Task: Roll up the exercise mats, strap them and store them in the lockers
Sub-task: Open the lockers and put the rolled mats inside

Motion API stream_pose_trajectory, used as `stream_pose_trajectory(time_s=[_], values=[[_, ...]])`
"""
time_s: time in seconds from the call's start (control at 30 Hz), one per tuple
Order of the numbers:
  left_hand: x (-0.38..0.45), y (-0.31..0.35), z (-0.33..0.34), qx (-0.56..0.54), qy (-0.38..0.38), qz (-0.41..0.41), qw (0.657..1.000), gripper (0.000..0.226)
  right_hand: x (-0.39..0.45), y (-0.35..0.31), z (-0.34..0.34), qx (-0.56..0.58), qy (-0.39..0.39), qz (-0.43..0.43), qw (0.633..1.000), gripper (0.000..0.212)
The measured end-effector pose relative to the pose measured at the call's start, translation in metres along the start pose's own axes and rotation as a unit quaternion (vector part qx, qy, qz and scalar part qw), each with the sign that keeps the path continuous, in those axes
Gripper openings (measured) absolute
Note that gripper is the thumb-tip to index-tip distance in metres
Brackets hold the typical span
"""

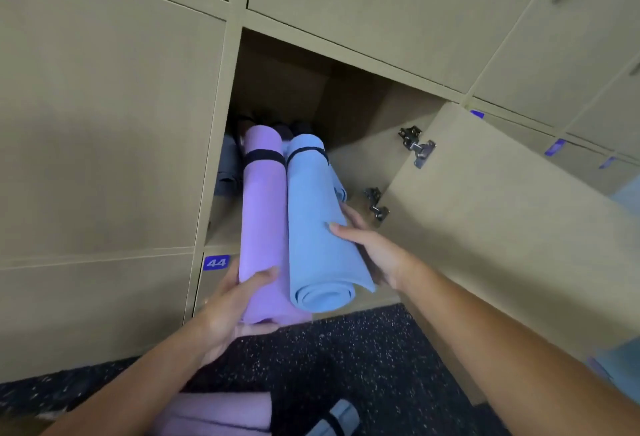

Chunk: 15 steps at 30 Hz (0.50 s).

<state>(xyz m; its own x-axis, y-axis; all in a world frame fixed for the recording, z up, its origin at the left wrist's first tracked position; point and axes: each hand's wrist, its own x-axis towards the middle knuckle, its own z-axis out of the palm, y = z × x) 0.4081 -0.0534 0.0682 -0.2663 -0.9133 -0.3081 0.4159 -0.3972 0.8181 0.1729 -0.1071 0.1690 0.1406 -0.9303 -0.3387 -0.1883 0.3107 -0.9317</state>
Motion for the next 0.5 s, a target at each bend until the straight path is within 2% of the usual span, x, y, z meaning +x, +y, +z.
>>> stream_pose_trajectory(time_s=[0.07,0.13,0.3,0.37,0.5], values=[[0.015,0.006,0.002,-0.006,0.011,0.02,1.0,0.05,0.022,-0.005,-0.006,-0.011,-0.008,-0.005,1.0,0.085],[0.031,0.015,0.005,0.005,0.011,0.05,0.999,0.058,0.041,-0.012,-0.009,0.009,-0.005,-0.022,1.0,0.093],[0.074,0.042,0.002,0.083,0.127,0.134,0.979,0.061,0.091,-0.026,-0.009,0.048,0.005,-0.066,0.997,0.086],[0.087,0.045,-0.005,0.106,0.164,0.141,0.971,0.064,0.113,-0.029,-0.005,0.057,0.001,-0.063,0.996,0.081],[0.104,0.044,-0.014,0.088,0.171,0.141,0.971,0.075,0.144,-0.033,-0.002,0.054,-0.016,-0.077,0.995,0.056]])
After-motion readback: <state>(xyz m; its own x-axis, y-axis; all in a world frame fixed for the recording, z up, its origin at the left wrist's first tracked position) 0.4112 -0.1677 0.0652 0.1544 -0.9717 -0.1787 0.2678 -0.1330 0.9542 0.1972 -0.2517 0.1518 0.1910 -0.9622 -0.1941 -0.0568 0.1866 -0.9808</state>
